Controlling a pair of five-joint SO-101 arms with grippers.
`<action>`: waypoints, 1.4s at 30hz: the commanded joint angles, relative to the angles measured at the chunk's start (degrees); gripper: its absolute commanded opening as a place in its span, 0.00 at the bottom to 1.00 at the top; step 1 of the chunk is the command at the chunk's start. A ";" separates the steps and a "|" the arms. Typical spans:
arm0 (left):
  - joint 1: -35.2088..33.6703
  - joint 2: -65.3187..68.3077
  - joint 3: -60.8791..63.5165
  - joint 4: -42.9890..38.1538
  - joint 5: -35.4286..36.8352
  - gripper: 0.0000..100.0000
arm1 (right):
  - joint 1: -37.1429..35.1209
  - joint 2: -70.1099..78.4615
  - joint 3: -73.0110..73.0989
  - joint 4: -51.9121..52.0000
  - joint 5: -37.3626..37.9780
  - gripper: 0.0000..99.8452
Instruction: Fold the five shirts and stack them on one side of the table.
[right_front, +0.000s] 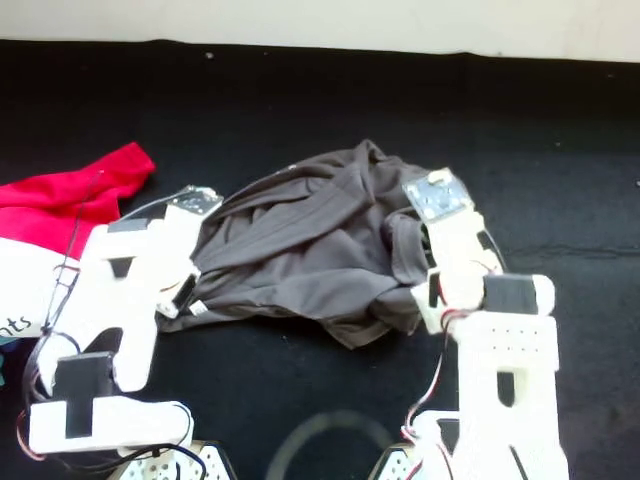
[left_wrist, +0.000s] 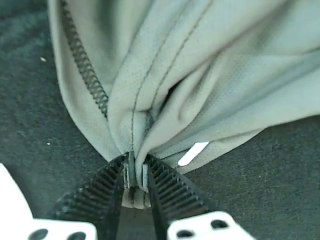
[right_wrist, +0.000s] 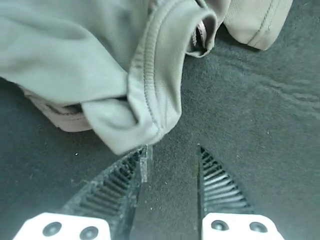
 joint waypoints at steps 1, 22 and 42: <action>6.37 -0.40 -5.23 6.42 5.63 0.01 | 0.31 -4.44 2.15 1.71 0.62 0.14; -5.58 -0.40 -17.01 22.77 5.54 0.18 | 0.57 -4.97 14.37 3.91 0.70 0.14; -9.10 0.31 -4.62 4.04 2.81 0.19 | 0.66 -4.88 13.23 9.63 -0.26 0.14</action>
